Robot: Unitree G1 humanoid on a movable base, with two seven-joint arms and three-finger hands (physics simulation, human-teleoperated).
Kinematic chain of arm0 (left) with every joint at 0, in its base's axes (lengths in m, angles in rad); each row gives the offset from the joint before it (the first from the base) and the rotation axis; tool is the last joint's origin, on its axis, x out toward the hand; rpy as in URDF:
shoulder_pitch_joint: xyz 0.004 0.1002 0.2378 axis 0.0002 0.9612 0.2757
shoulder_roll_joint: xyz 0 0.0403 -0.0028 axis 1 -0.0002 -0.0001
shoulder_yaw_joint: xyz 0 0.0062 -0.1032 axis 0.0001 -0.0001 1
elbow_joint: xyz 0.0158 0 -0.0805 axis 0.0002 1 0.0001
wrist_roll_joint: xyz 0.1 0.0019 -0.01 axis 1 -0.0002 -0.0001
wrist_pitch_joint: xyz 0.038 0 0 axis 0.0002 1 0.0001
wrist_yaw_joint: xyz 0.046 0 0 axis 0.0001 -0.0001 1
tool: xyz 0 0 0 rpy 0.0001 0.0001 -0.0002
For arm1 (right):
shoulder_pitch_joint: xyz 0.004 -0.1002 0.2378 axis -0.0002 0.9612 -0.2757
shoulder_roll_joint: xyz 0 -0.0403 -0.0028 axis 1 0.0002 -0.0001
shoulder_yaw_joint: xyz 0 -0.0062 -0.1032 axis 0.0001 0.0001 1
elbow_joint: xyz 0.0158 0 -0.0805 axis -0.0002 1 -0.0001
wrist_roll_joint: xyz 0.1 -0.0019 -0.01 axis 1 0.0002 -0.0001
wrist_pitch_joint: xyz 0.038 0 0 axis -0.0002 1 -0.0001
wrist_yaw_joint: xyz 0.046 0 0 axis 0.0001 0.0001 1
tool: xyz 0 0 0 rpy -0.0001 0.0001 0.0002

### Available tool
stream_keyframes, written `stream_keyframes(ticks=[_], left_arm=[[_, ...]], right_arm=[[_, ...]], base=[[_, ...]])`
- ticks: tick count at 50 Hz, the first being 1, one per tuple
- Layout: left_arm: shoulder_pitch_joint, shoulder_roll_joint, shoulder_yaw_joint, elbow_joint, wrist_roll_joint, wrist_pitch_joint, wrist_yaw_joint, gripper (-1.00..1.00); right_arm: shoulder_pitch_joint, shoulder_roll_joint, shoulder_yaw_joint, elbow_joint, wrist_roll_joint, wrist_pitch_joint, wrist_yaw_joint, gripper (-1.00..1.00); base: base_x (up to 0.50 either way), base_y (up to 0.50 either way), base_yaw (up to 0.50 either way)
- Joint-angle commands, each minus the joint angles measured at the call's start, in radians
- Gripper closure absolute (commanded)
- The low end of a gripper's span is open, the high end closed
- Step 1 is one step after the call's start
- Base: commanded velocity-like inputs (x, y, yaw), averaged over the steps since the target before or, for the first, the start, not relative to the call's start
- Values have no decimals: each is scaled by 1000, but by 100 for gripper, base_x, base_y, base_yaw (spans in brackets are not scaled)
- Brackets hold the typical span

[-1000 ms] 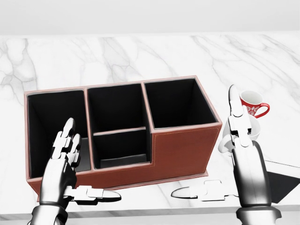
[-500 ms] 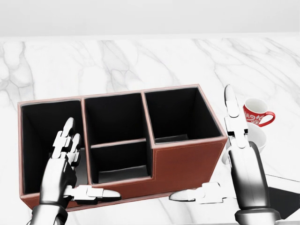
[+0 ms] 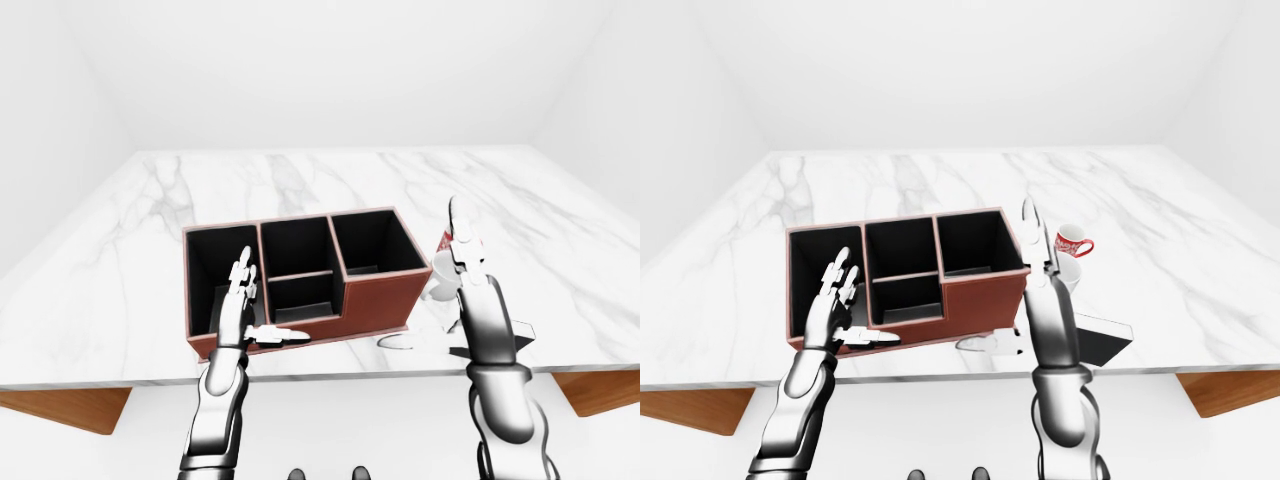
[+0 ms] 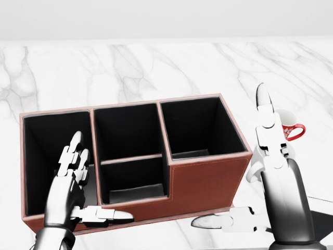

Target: Pick up the book and place it in the right compartment of the caddy.

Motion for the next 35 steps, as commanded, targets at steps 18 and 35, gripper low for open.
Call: stream_keyframes(ticks=[18,35], left_arm=[[-10,1,3,17,-8,5,3,-100],[-14,2,6,23,-13,2,2,-100]], right_arm=[[13,11,-102,-101,-337,0,71,-100],[99,48,-177,-223,-448,0,220,-100]], base=[[0,0,0],[0,0,0]])
